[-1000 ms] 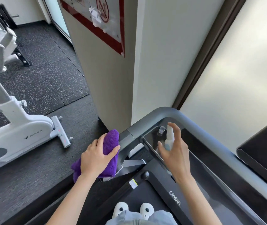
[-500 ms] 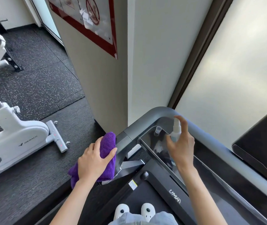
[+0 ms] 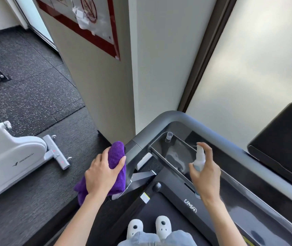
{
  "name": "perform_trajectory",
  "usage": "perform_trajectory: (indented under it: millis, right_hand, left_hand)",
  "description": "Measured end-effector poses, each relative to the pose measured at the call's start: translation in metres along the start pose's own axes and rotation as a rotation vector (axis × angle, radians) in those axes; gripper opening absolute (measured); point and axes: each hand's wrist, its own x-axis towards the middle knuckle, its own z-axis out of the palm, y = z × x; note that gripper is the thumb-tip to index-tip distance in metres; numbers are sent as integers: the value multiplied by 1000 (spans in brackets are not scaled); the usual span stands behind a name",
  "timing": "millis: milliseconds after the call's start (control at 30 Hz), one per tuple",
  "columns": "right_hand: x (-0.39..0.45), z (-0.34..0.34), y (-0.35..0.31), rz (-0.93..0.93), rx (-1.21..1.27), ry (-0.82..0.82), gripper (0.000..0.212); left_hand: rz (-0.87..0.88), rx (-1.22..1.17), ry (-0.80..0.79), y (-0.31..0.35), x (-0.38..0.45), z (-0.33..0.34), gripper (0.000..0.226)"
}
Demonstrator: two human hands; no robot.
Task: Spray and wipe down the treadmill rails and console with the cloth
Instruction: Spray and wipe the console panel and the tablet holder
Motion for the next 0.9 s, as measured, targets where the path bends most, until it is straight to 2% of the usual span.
perform_trajectory:
  millis: [300, 633, 767, 900]
  right_hand:
    - [4, 10, -5, 0, -77, -34, 71]
    - [30, 25, -15, -56, -56, -70, 70]
    - [62, 43, -29, -92, -134, -145, 64]
    - [81, 63, -37, -129, -277, -260, 64]
  left_hand:
    - [5, -7, -1, -1, 0, -1, 70]
    - [-69, -150, 95, -2, 6, -4, 46]
    - [-35, -247, 174, 10, 13, -7, 46]
    - [11, -290, 110, 28, 19, -6, 51]
